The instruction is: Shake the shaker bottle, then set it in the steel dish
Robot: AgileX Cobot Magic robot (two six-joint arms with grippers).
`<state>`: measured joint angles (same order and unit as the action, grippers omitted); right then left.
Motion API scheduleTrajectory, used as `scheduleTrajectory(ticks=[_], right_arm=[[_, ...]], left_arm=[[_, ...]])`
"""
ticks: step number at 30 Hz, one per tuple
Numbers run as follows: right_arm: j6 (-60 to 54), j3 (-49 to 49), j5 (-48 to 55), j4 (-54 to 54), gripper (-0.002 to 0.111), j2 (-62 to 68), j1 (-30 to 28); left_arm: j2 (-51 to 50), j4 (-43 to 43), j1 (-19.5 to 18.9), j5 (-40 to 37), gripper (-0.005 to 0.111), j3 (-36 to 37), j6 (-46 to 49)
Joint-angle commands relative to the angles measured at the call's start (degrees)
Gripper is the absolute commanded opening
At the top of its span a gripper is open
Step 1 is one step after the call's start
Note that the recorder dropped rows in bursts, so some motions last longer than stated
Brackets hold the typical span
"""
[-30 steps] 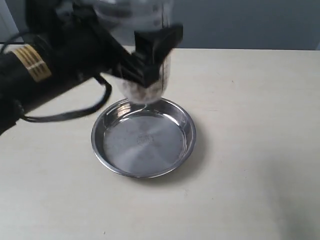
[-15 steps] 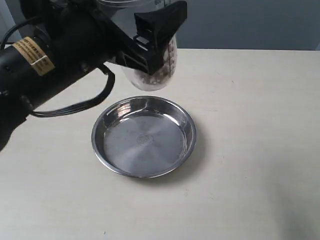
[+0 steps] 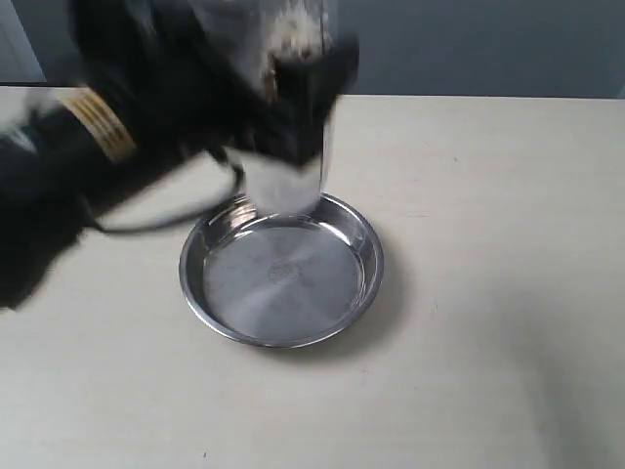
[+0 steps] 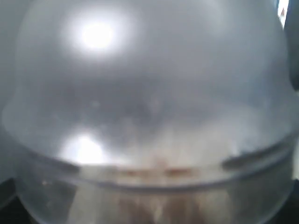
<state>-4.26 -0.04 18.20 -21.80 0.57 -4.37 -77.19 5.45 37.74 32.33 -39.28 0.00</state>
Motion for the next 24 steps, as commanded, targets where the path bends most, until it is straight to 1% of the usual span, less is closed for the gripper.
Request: scheduleTrajectory(ticks=[1,3,6,8,10,12,15,17,18,20,24], right_arm=[[-0.2,0.0,-0.6,0.1,-0.001,-0.3,-0.2],[-0.2,0.0,-0.6,0.1,-0.001,-0.3,-0.2],[-0.2,0.0,-0.6,0.1,-0.001,-0.3,-0.2],[-0.2,0.0,-0.6,0.1,-0.001,-0.3,-0.2],[-0.2,0.0,-0.6,0.1,-0.001,-0.3,-0.2],[-0.2,0.0,-0.6,0.1,-0.001,-0.3,-0.2],[-0.2,0.0,-0.6,0.1,-0.001,-0.3,-0.2],[-0.2,0.0,-0.6,0.1,-0.001,-0.3,-0.2],[-0.2,0.0,-0.6,0.1,-0.001,-0.3,-0.2],[-0.2,0.0,-0.6,0.1,-0.001,-0.3,-0.2],[-0.2,0.0,-0.6,0.1,-0.001,-0.3,-0.2]], left_arm=[[-9.3,1.5,0.1,1.7,0.000,6.7,-1.4],[-5.0,-2.2,0.1,3.4,0.000,5.0,-2.6],[3.4,-3.0,0.1,4.6,0.000,0.8,-2.5],[5.3,-2.4,0.1,4.5,0.000,-0.1,-2.4],[2.5,-2.1,-0.2,2.6,0.000,1.2,-1.9],[-2.0,-0.4,-0.5,2.5,0.000,3.0,-2.0],[-8.5,-0.1,-0.5,6.2,0.000,4.5,-3.1],[-11.7,-2.2,-0.4,9.4,0.000,4.5,-5.7],[-14.2,-4.4,-0.4,12.7,0.000,4.5,-6.2],[-16.7,-5.4,-0.4,16.4,0.000,4.5,-6.2],[-18.1,-5.4,-0.4,18.2,0.000,4.5,-6.2]])
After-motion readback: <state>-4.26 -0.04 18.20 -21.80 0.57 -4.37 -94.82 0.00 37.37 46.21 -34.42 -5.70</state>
